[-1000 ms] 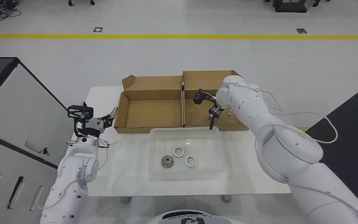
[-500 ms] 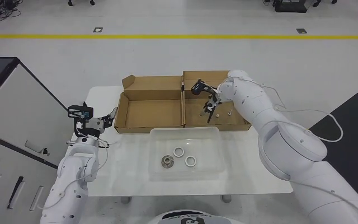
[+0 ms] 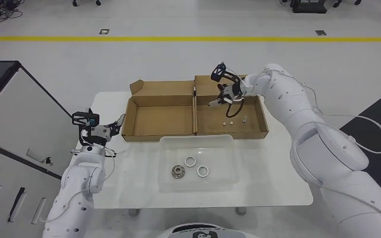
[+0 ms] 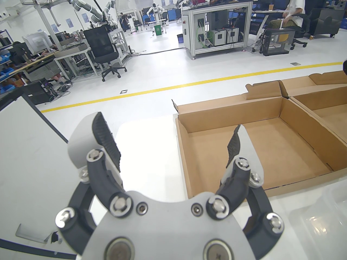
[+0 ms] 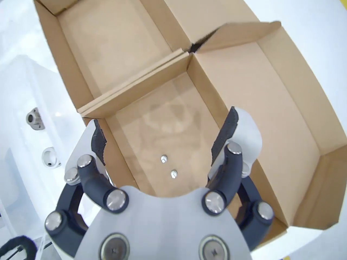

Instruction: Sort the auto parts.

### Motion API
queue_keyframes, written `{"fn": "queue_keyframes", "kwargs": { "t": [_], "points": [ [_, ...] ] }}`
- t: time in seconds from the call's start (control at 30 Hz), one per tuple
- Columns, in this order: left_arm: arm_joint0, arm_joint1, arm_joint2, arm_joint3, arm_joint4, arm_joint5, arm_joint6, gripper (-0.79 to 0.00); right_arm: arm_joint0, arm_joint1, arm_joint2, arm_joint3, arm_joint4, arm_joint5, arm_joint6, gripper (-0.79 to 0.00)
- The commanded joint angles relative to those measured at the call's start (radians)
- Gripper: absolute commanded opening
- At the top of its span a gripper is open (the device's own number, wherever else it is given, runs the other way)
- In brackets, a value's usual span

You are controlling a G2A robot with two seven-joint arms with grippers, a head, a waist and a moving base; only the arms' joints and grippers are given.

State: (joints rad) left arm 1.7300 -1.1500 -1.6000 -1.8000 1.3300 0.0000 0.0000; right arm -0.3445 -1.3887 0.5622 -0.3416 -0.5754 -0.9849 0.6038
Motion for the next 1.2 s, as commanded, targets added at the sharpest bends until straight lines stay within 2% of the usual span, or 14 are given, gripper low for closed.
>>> {"fn": "queue_keyframes", "kwargs": {
  "t": [0.0,0.1,0.23,0.4,0.47,0.63,0.8,1.0,1.17],
  "points": [
    [0.0,0.0,0.0,0.0,0.0,0.0,0.0,0.0,-0.008,0.026,0.024,-0.037,0.019,-0.027,-0.015,0.0],
    [0.0,0.0,0.0,0.0,0.0,0.0,0.0,0.0,-0.049,0.078,0.066,-0.16,0.059,-0.027,-0.019,0.0],
    [0.0,0.0,0.0,0.0,0.0,0.0,0.0,0.0,-0.158,0.177,0.165,-0.404,0.181,-0.027,0.038,0.0],
    [0.0,0.0,0.0,0.0,0.0,0.0,0.0,0.0,-0.392,0.325,0.383,-0.783,0.476,-0.023,0.208,0.0],
    [0.0,0.0,0.0,0.0,0.0,0.0,0.0,0.0,-0.493,0.379,0.467,-0.928,0.539,0.024,0.256,0.0],
    [0.0,0.0,0.0,0.0,0.0,0.0,0.0,0.0,-0.72,0.478,0.663,-1.193,0.729,0.118,0.35,0.0],
    [0.0,0.0,0.0,0.0,0.0,0.0,0.0,0.0,-0.878,0.539,0.793,-1.31,0.901,0.148,0.38,0.0],
    [0.0,0.0,0.0,0.0,0.0,0.0,0.0,0.0,-1.023,0.595,0.916,-1.349,1.067,0.138,0.37,0.0],
    [0.0,0.0,0.0,0.0,0.0,0.0,0.0,0.0,-1.11,0.632,0.978,-1.362,1.147,0.147,0.379,0.0]
  ]
}}
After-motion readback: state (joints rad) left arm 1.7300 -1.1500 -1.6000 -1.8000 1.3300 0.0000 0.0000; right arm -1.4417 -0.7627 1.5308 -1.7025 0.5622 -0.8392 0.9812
